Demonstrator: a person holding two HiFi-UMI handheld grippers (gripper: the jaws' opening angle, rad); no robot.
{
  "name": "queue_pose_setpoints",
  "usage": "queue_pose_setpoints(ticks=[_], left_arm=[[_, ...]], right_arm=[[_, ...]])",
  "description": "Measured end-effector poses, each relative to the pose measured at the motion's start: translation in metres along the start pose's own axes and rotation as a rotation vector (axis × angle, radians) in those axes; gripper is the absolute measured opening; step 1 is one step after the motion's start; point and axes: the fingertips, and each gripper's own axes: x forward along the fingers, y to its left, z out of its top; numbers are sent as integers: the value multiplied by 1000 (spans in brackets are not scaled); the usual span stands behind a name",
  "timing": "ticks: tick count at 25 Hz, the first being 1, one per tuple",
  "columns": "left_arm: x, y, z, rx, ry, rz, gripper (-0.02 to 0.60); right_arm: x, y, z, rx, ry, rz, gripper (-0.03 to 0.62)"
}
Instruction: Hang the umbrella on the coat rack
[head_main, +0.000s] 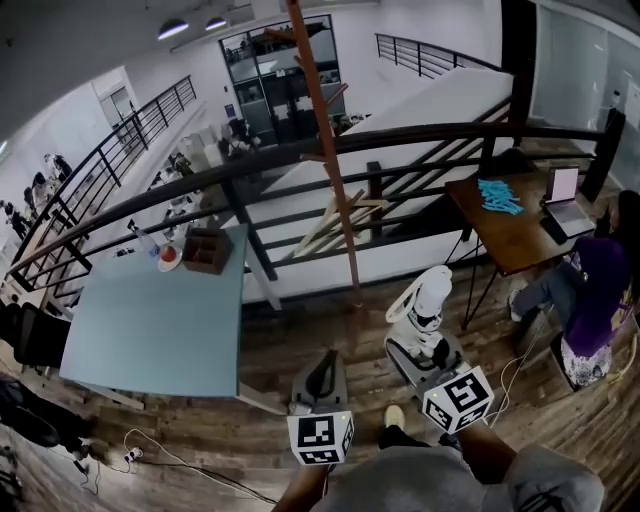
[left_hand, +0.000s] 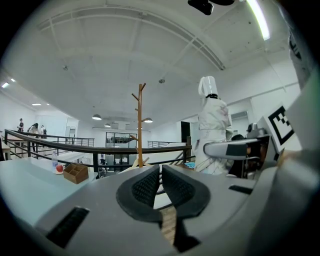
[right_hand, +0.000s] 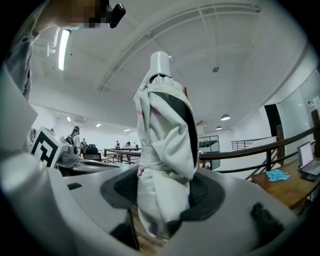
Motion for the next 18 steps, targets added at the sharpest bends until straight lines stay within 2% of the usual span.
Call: queue_pose_setpoints(ticks=[9, 18], left_arm=[[79, 1, 16, 5, 5, -9, 28], [129, -3, 23, 0, 19, -5, 28]], right_arm=[[45, -62, 10, 1, 5, -2, 238], [73, -108, 14, 3, 19, 14, 238]])
